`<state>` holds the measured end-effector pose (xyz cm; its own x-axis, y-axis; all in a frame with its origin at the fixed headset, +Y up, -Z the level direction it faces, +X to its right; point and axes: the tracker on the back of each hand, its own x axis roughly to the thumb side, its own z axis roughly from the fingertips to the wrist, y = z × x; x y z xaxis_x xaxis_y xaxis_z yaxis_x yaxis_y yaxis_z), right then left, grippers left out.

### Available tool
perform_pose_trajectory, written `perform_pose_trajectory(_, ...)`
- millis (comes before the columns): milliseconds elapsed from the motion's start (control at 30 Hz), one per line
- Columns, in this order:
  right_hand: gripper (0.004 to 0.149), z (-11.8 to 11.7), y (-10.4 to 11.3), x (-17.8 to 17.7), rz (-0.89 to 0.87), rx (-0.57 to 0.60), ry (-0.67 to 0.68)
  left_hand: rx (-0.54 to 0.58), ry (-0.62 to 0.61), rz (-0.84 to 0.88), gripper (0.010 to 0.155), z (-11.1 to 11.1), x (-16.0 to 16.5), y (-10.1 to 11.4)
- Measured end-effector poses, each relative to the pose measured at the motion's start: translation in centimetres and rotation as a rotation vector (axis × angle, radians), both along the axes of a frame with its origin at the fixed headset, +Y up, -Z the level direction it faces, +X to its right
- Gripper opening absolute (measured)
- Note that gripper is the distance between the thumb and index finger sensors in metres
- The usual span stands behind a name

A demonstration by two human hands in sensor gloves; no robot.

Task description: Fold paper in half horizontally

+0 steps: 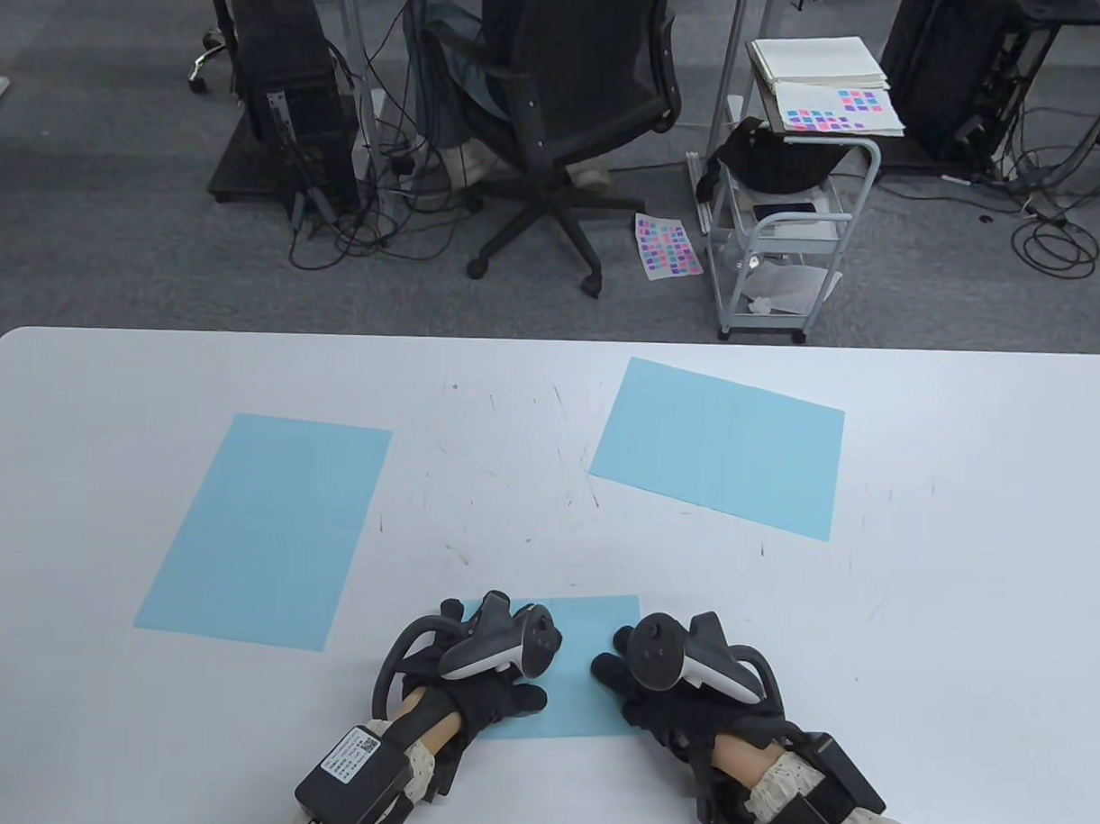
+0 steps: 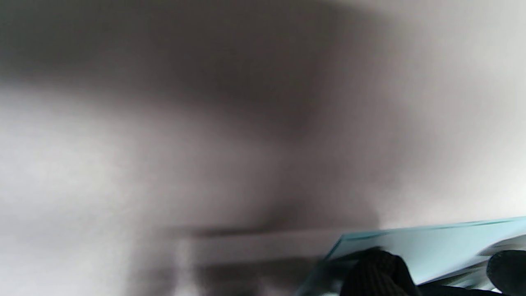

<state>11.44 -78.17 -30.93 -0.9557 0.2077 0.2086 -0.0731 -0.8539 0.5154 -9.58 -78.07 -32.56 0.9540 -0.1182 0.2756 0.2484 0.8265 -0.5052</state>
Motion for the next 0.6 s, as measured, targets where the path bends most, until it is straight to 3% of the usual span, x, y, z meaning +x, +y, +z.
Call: perform_pose_trajectory(600,0.059,0.0,-0.1,0.1,-0.008,-0.004,-0.004,-0.023,0.064,-0.002,0.074,-0.4,-2.7,-0.1)
